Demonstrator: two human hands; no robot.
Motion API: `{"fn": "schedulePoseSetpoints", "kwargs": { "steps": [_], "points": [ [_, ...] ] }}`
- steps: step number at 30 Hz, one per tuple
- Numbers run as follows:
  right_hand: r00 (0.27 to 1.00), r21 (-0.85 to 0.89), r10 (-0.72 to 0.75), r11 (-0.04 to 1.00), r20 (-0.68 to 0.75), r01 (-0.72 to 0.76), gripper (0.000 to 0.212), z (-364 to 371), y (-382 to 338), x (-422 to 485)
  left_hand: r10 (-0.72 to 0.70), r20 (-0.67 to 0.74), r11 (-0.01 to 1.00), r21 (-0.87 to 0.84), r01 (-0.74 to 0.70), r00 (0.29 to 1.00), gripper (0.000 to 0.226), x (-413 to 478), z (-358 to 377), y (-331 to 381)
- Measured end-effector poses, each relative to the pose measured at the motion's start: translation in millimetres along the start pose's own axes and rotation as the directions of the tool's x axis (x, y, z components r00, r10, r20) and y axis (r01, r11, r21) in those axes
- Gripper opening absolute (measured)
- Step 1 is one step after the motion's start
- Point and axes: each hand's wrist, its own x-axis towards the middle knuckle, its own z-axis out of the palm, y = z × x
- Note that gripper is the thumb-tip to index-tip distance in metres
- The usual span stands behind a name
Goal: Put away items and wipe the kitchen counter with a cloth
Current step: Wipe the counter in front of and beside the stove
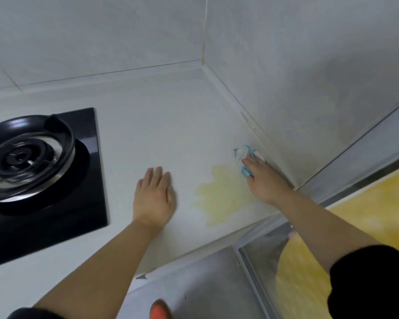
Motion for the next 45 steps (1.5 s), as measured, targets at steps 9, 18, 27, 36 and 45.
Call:
{"fn": "schedulePoseSetpoints", "kwargs": {
  "steps": [9,18,27,36,45],
  "points": [
    [0.96,0.214,0.207,0.963,-0.191,-0.165,0.055,6,-23,-35,-0.083,0.105,0.995,0.07,0.076,0.991,0.079,-51,-1,-1],
    [0.973,-0.035,-0.219,0.976,-0.078,0.217,0.064,37,-109,-11,-0.097,0.12,0.987,0.143,0.079,0.988,0.081,-49,0,3],
    [0.996,-0.219,-0.033,0.974,0.08,0.05,0.052,0,-54,14,-0.098,0.111,0.984,0.157,0.08,0.989,0.08,-47,4,0],
    [0.971,-0.14,-0.238,0.96,0.034,0.241,0.051,37,-107,-10,-0.101,0.114,0.986,0.145,0.084,0.988,0.06,-47,2,0],
    [0.999,0.122,0.028,0.992,-0.031,-0.024,0.044,6,-30,20,-0.1,0.115,0.989,0.117,0.086,0.988,0.058,-46,1,0]
  ]
}}
